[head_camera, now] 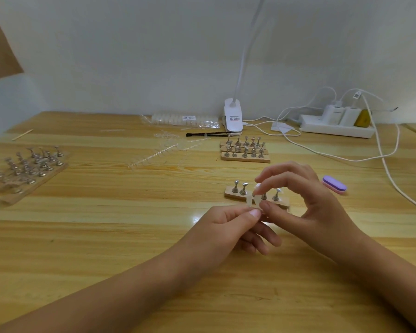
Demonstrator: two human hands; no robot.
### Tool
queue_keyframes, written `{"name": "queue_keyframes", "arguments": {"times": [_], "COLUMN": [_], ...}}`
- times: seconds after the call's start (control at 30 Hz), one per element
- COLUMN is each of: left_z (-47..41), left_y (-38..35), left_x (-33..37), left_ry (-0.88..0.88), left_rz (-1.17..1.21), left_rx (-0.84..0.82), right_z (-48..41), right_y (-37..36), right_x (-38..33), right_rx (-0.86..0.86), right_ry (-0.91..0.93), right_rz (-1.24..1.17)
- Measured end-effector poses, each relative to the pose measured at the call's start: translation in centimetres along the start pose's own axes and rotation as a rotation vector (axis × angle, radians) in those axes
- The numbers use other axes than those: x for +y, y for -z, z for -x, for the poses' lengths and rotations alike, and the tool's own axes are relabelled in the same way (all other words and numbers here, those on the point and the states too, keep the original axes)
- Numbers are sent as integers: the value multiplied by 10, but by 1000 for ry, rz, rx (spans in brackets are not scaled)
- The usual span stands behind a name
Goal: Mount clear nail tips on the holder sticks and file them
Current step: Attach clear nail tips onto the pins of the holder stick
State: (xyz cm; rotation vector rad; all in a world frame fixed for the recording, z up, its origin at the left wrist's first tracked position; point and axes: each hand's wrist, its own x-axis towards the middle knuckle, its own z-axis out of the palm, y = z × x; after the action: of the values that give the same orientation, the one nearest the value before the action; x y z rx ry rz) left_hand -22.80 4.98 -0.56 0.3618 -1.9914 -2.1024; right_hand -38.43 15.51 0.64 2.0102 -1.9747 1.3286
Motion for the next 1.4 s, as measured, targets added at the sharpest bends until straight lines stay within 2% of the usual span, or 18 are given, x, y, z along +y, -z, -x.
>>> {"name": "queue_keyframes", "arguments": {"times": [0.23,0.37,0.47,0.57,0.63,0.7,0.83,1.03,1.27,1.4], "left_z": [1,0,4,8,11,11,11,5,3,3], "left_y": [1,3,0,-1,-3,-5,-5,0,0,0], "left_x": [2,1,-2,-11,-11,-11,-7,-1,-3,-5], "left_ry": [20,22,-80,-351,-501,-545,-364,-215,-236,-277], "left_rz": [8,-11,-252,-740,-911,-827,-454,-175,-180,-238], "left_rx": [-6,-21,-12,43,59,64,61,43,133,186], "right_z": [1,1,1,-2,-3,-4,-5,-2,-1,-1], "right_y": [1,1,1,5,9,12,11,4,1,2], "right_x": [-1,-2,-8,-8,-4,-2,1,4,5,8], "right_rx": [78,60,29,-92,-108,-67,-22,-18,-22,-51], "right_ry": [310,351,136,-210,-320,-364,-380,-358,-120,-82], "right_rz": [294,337,84,-297,-426,-495,-546,-363,-91,-33]}}
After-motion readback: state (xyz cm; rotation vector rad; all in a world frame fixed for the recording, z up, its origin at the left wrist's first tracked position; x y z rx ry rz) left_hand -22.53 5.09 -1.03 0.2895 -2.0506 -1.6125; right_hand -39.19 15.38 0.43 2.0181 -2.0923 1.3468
